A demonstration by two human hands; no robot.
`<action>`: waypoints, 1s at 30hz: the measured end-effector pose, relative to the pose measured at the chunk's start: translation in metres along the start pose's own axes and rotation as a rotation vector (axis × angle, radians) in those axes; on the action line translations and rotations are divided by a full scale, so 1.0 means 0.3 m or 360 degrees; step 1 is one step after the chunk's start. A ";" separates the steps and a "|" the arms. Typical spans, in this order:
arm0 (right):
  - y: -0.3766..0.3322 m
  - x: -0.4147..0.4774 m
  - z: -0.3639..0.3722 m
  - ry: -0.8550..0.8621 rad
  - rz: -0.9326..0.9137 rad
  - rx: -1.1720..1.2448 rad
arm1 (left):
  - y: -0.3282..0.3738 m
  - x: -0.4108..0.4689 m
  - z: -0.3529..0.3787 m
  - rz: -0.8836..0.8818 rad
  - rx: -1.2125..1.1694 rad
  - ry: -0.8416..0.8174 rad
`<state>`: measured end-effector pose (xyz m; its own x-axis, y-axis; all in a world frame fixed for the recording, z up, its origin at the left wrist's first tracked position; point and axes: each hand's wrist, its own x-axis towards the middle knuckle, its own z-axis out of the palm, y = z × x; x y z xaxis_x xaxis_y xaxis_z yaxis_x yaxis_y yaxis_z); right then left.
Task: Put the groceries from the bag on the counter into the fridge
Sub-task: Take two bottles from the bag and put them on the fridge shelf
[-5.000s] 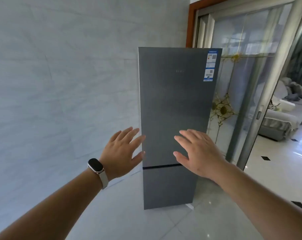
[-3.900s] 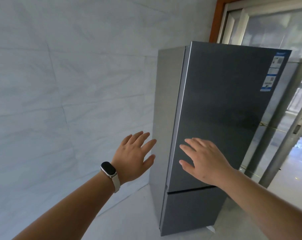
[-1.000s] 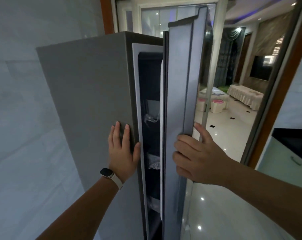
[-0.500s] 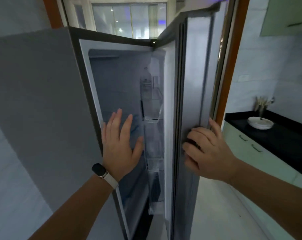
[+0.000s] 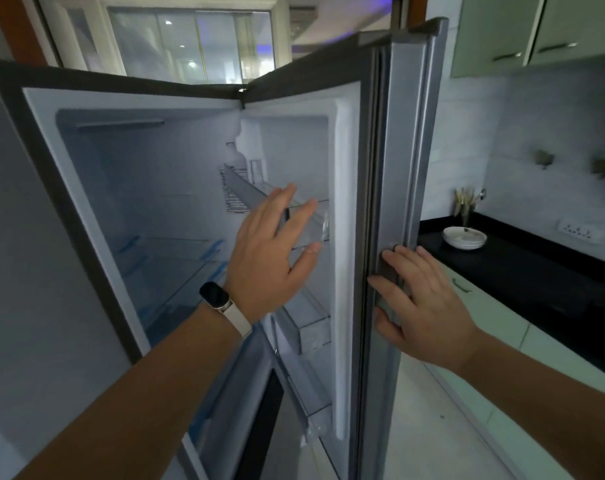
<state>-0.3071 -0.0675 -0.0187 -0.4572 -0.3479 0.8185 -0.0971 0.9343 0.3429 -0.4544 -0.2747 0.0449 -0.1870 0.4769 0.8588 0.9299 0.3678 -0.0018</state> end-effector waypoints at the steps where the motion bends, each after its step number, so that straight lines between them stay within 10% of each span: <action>1: 0.023 -0.011 -0.001 -0.0008 0.0015 0.0001 | 0.011 0.017 0.021 -0.0004 0.0015 0.0013; 15: 0.362 -0.164 0.013 -0.0244 0.0242 0.0033 | 0.203 0.225 0.327 0.0018 0.0006 0.0280; 30: 0.569 -0.216 0.131 -0.0442 0.0489 -0.0005 | 0.188 0.399 0.547 0.0240 0.0111 -0.0045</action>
<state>-0.3289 0.1174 -0.0313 -0.6858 -0.0181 0.7276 0.0839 0.9911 0.1037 -0.4763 -0.0658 0.0636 -0.0566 0.5530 0.8313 0.9241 0.3441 -0.1660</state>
